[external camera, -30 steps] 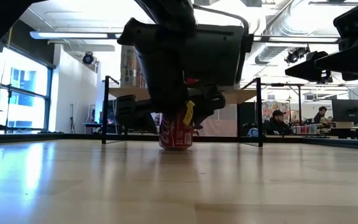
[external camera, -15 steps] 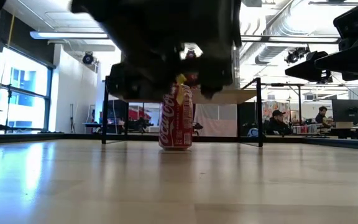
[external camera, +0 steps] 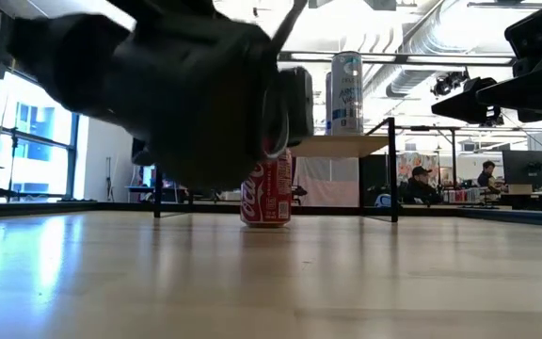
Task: Place canned beverage on shelf
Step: Put the red and white soda can on the shelf aligned with the other red and white soda can
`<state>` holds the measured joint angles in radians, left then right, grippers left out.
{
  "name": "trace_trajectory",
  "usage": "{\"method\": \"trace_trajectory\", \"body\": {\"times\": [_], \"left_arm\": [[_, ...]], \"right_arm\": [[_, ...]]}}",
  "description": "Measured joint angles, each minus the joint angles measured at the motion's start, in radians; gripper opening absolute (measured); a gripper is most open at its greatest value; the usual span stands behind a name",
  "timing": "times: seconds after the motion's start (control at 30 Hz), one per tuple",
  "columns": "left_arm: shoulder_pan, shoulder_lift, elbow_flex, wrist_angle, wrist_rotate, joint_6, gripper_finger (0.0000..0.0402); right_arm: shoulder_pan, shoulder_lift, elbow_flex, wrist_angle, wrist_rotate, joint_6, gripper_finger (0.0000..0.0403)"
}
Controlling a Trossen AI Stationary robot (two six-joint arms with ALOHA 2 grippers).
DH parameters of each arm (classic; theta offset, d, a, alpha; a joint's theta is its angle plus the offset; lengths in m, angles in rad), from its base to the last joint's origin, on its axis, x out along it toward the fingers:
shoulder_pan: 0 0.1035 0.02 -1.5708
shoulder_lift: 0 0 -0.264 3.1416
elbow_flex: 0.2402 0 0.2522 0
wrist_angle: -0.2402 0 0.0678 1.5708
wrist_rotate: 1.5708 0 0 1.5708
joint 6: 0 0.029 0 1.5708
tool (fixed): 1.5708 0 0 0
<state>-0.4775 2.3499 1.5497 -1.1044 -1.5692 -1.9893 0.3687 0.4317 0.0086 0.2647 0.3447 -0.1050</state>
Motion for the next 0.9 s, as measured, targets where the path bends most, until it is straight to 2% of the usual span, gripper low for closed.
{"method": "trace_trajectory", "body": {"times": [0.23, 0.9], "left_arm": [[0.022, 0.001, -0.034, 0.003, -0.003, 0.0, 0.04], [0.096, 0.001, -0.035, 0.02, -0.002, -0.016, 0.04]], "right_arm": [[0.0, 0.0, 0.0, 0.0, 0.0, 0.0, 0.04], [0.0, 0.0, 0.0, 0.0, 0.0, 0.0, 0.04]]}}
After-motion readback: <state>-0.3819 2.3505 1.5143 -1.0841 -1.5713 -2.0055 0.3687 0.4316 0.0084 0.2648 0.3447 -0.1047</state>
